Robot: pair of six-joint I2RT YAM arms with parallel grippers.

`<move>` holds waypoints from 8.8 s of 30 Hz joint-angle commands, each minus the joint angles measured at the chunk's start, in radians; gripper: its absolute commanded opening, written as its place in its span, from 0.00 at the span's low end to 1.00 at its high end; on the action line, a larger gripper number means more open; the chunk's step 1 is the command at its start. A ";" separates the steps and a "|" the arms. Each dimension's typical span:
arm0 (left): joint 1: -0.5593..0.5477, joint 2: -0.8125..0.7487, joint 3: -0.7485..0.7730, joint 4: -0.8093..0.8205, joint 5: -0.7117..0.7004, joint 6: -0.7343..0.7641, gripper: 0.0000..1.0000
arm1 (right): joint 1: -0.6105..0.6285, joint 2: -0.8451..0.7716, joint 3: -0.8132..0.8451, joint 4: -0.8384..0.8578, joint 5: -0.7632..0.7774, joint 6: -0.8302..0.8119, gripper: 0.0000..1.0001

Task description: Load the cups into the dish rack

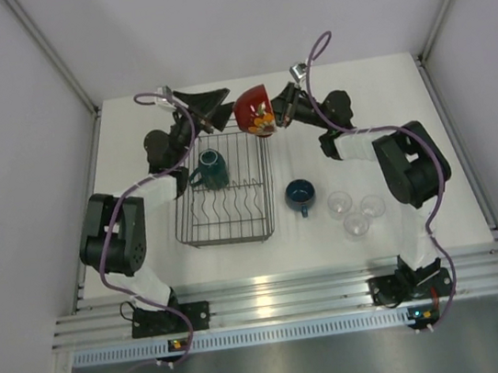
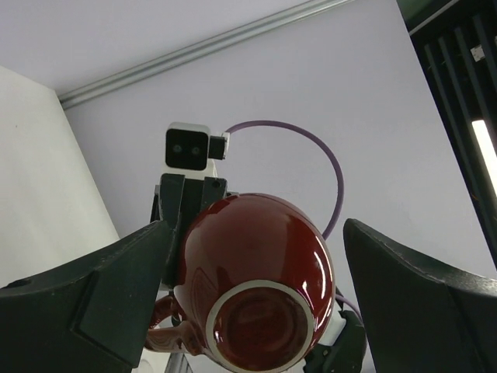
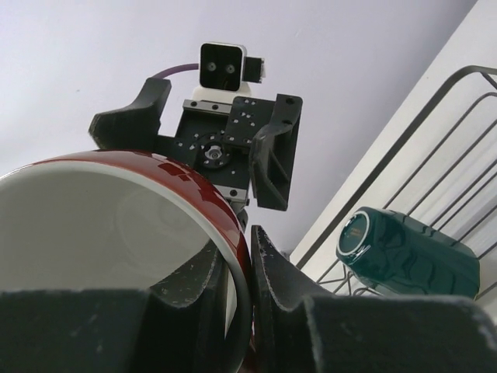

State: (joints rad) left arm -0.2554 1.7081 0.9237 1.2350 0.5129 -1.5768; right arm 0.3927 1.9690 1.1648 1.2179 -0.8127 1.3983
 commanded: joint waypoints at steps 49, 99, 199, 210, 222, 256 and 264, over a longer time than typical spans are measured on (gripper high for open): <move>-0.091 -0.018 -0.011 0.466 0.078 0.445 0.96 | 0.072 -0.170 -0.001 0.494 0.497 0.209 0.00; -0.055 -0.140 -0.204 0.465 -0.129 0.632 0.00 | 0.164 0.037 0.032 0.494 0.429 0.350 0.00; -0.418 -0.397 -0.175 0.044 -0.872 1.856 0.00 | 0.201 0.264 0.079 0.494 0.280 0.254 0.29; -0.415 -0.315 -0.066 0.053 -0.876 1.957 0.00 | 0.189 0.222 0.013 0.494 0.280 0.232 0.30; -0.390 -0.295 -0.060 0.058 -0.870 1.919 0.00 | 0.169 0.199 -0.039 0.496 0.274 0.214 0.32; -0.364 -0.409 -0.189 0.034 -0.806 1.738 0.00 | 0.167 0.231 0.032 0.494 0.245 0.191 0.25; -0.363 -0.421 -0.195 0.037 -0.817 1.755 0.00 | 0.167 0.234 0.026 0.494 0.248 0.194 0.35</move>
State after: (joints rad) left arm -0.6174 1.3842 0.6899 0.9737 -0.3367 0.1860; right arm 0.5453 2.1765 1.1980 1.3861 -0.4984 1.6421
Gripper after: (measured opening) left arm 0.043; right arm 0.339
